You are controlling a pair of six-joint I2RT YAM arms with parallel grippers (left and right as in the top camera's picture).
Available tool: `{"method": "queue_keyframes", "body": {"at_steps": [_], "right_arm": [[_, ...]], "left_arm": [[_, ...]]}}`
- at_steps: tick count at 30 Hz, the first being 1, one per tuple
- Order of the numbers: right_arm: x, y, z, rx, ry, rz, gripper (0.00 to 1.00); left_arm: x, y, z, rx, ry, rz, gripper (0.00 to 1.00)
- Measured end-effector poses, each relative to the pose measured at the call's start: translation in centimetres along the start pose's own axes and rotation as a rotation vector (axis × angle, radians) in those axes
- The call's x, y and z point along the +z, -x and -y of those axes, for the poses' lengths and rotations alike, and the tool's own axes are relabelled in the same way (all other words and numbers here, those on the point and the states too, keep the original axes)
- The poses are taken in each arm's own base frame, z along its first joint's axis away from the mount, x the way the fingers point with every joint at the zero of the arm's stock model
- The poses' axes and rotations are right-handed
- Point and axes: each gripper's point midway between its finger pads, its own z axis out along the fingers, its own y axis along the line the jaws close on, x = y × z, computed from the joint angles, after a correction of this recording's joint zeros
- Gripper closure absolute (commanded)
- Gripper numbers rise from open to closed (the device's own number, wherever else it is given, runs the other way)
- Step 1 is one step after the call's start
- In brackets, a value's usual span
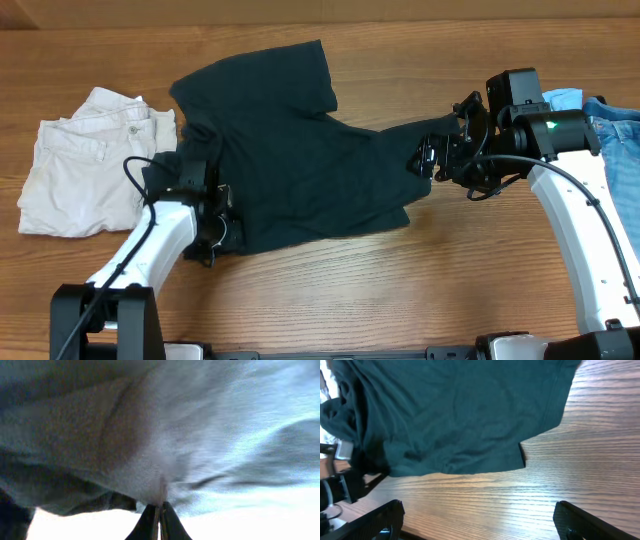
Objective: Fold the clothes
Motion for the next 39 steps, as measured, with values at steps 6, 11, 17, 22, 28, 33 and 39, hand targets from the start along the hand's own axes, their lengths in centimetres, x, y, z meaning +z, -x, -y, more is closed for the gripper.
{"method": "queue_keyframes", "body": {"at_steps": [6,11,17,22,28,33,39], "right_arm": [[0.1,0.1,0.2,0.001,-0.012,0.001,0.00],[2.8,-1.2,1.5,0.025,-0.026,-0.067,0.00],[8.6,-4.4,1.9,-0.037,-0.008,-0.159,0.00],[13.1,-7.3,1.4,-0.141,0.014,-0.190,0.00],[15.4,-6.6,1.3,-0.158,0.033,-0.155,0.22],[18.3,-6.7,1.4,-0.134,0.074,-0.204,0.41],[18.8,-7.2,1.0,-0.130,0.105,-0.232,0.77]], "left_arm": [[-11.0,6.4,3.4,0.083,-0.047,0.192,0.96],[-16.7,9.4,5.0,0.115,-0.075,0.364,0.96],[-16.9,9.9,5.2,0.119,-0.083,0.386,0.96],[-17.0,10.0,5.3,0.122,-0.091,0.391,0.96],[-17.0,9.8,5.5,0.123,-0.101,0.385,0.96],[-17.0,9.8,5.7,0.126,-0.112,0.385,0.96],[-17.0,9.9,5.8,0.127,-0.115,0.385,0.96]]}}
